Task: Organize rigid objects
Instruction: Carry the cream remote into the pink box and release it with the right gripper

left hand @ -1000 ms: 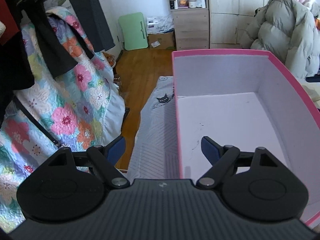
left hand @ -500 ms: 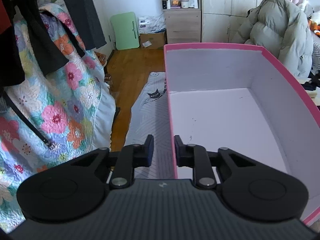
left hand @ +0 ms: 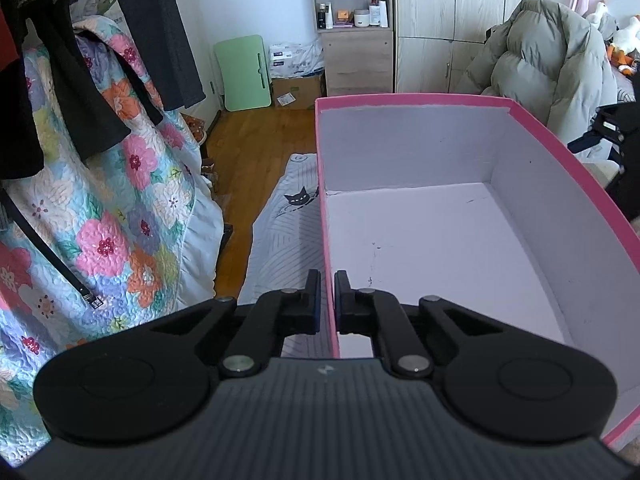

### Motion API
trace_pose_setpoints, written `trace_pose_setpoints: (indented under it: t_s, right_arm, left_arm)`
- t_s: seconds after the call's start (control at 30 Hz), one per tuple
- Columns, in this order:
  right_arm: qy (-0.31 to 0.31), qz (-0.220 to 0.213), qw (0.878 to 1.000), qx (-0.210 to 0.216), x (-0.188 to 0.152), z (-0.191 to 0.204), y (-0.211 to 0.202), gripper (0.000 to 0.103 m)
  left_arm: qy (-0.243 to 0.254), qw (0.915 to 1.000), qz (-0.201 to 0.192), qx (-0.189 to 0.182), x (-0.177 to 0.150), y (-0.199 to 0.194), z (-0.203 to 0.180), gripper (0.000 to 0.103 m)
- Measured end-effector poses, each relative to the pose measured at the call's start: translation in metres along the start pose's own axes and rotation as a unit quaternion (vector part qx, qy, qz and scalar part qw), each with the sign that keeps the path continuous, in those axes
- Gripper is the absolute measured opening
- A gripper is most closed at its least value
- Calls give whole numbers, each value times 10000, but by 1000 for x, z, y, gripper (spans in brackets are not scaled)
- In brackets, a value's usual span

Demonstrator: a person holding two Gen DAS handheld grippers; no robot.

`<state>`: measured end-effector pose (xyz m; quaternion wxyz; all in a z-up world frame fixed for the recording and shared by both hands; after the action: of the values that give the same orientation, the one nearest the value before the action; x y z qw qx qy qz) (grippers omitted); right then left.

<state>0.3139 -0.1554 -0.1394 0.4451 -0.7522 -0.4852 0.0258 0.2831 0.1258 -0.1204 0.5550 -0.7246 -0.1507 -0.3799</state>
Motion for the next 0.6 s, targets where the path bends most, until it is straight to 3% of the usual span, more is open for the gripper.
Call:
trace_pose_setpoints:
  t_s: [0.07,0.13,0.3,0.6]
  right_arm:
    - [342,91,9985,423,1,-4,5,73]
    - [528,183,9966,602,1,-4,11,70]
    - [855,70,9959,289,2,-15,2,62]
    - [1748,-763,9813,-250,-1,-37,-74,61]
  left_arm:
    - [-27,10000,-18,-23,0,0,0,6]
    - [-65,10000,-37,-49,-1,-1,2,6]
    - [-106,9999,-55,-87,0,-1,2,6]
    - [-143,9999,-55,-51,0,-1,2,6]
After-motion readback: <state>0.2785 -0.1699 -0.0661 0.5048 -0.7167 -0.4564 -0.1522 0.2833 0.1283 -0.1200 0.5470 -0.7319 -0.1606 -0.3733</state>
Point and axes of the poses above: each gripper's, at about its wrist camera, not at the fingertips, and y roughly the way its jaws point, z to its left, x to its top, the point moved 9 cm from there along y, roughly the way its jaws point, and after that the axes turned 14 degrees about -x, right-handed, at the moved point
